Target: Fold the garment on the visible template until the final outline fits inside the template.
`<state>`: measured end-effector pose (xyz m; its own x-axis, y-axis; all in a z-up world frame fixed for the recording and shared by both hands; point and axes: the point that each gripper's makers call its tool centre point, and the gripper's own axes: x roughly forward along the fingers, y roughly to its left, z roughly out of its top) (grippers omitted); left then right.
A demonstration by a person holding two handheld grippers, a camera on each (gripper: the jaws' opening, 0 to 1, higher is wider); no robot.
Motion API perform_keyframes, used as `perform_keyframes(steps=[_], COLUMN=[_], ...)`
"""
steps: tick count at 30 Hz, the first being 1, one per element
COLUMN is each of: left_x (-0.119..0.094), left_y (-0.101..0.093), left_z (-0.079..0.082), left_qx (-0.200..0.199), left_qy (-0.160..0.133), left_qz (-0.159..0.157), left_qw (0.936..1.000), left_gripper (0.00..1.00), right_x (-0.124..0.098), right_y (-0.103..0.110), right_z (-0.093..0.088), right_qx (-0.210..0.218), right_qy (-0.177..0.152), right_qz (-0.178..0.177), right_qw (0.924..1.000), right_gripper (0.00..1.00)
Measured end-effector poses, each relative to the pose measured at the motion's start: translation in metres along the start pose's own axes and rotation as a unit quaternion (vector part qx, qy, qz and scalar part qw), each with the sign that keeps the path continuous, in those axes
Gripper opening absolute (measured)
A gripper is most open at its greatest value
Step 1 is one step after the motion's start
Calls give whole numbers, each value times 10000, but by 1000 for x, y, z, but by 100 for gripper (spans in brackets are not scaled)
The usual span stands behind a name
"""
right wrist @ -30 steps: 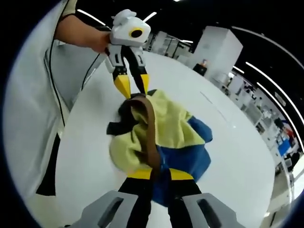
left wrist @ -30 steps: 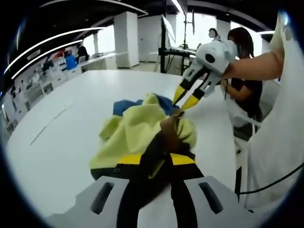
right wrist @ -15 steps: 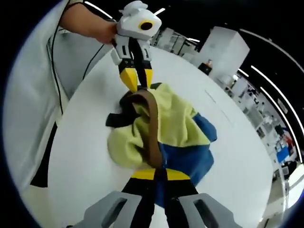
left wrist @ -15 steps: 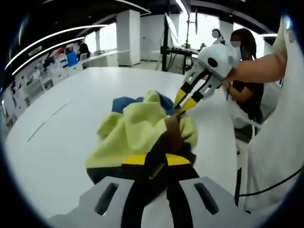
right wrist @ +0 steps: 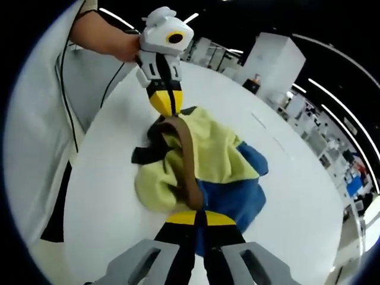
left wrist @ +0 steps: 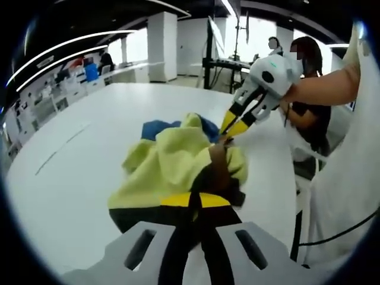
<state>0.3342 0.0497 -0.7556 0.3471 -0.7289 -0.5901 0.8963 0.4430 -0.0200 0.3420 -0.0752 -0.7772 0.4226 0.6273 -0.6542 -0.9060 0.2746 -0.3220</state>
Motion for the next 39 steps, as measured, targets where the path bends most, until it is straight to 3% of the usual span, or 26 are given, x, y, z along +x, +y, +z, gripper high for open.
perform_keyframes(steps=[13, 24, 28, 39], left_x=[-24, -44, -47, -60], left_y=[11, 31, 40, 73], left_z=[16, 50, 56, 93], left_qx=[46, 112, 163, 449], left_qy=[-256, -683, -705, -829], left_qz=[258, 635, 725, 974], left_qw=[9993, 9956, 9947, 9908], left_gripper=[0, 0, 0, 0], right_x=[-22, -36, -38, -45], right_y=[-18, -43, -53, -86], right_z=[24, 56, 63, 84], right_qx=[379, 338, 360, 500], right_qy=[-463, -773, -851, -1035], right_qz=[-341, -602, -667, -849], right_qw=[9976, 9946, 9935, 9897], right_gripper=[0, 0, 0, 0])
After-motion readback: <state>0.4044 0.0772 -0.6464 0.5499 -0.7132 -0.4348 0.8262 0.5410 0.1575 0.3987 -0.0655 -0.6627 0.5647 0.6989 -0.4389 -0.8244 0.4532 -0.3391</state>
